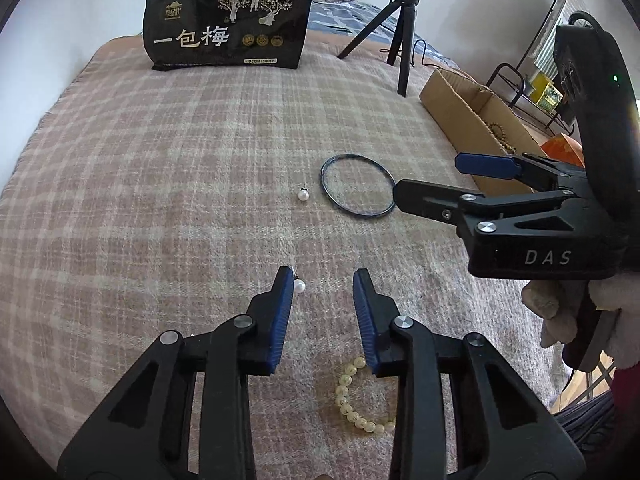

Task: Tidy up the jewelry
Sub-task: 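Withdraw both open tools from the box toward the blue bangle and pearls, then close left tool on a loose white pearl while right tool approaches the blue bangle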

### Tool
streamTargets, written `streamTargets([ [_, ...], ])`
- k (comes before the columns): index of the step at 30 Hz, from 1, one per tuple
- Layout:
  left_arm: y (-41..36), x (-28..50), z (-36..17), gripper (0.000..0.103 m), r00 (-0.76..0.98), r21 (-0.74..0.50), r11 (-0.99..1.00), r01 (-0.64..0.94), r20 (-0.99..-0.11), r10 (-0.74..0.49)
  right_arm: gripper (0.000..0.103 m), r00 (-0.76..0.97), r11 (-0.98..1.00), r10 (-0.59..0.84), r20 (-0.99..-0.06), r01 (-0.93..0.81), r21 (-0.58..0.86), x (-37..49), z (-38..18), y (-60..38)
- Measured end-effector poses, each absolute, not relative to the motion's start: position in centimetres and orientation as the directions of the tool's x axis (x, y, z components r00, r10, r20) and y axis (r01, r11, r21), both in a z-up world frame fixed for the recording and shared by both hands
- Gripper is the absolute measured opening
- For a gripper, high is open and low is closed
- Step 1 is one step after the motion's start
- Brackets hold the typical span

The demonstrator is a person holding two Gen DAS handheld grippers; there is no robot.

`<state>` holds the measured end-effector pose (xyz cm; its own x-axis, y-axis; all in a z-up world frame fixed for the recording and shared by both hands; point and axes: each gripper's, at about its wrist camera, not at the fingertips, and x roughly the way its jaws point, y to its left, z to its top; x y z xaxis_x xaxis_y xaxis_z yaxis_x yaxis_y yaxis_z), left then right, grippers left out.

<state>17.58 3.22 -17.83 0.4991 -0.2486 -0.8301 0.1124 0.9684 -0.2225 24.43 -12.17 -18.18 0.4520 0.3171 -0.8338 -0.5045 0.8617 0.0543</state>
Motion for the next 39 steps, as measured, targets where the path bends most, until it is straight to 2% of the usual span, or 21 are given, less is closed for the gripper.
streamTargets([
  [2, 3.2, 17.5, -18.4, 0.031, 0.497, -0.225, 0.969, 0.105, -0.832, -0.247, 0.093, 0.447, 0.854, 0.309, -0.839, -0.518, 0.039, 24.7, -18.8, -11.8],
  [5, 3.0, 17.4, -19.2, 0.025, 0.494, -0.219, 0.97, 0.102, -0.835, -0.241, 0.093, 0.435, 0.853, 0.299, -0.849, -0.521, 0.033, 25.1, -19.8, -11.6],
  [10, 2.9, 17.7, -19.9, 0.023, 0.49, -0.225, 0.969, 0.099, -0.837, -0.244, 0.093, 0.422, 0.857, 0.295, -0.857, -0.514, 0.042, 25.9, -20.9, -11.3],
  [12, 2.8, 18.0, -20.1, 0.018, 0.488, -0.216, 0.971, 0.102, -0.84, -0.238, 0.093, 0.419, 0.854, 0.3, -0.857, -0.518, 0.046, 25.9, -21.1, -11.1],
  [16, 2.9, 18.2, -20.5, 0.017, 0.481, -0.209, 0.974, 0.09, -0.847, -0.226, 0.093, 0.401, 0.85, 0.302, -0.865, -0.524, 0.054, 26.3, -21.7, -10.7],
  [18, 3.2, 18.3, -20.9, 0.007, 0.463, -0.211, 0.975, 0.073, -0.858, -0.221, 0.093, 0.397, 0.852, 0.303, -0.866, -0.52, 0.06, 26.5, -21.9, -10.5],
  [28, 3.9, 17.7, -20.7, 0.006, 0.47, -0.272, 0.959, 0.076, -0.839, -0.276, 0.094, 0.395, 0.844, 0.284, -0.874, -0.535, 0.032, 27.2, -22.6, -9.4],
  [31, 3.8, 17.7, -20.5, 0.007, 0.466, -0.273, 0.959, 0.08, -0.84, -0.278, 0.099, 0.395, 0.842, 0.286, -0.873, -0.538, 0.032, 27.2, -22.7, -9.3],
  [39, 3.9, 18.5, -21.1, 0.009, 0.464, -0.274, 0.961, 0.043, -0.846, -0.262, 0.099, 0.402, 0.843, 0.28, -0.872, -0.537, 0.023, 27.5, -22.9, -9.2],
])
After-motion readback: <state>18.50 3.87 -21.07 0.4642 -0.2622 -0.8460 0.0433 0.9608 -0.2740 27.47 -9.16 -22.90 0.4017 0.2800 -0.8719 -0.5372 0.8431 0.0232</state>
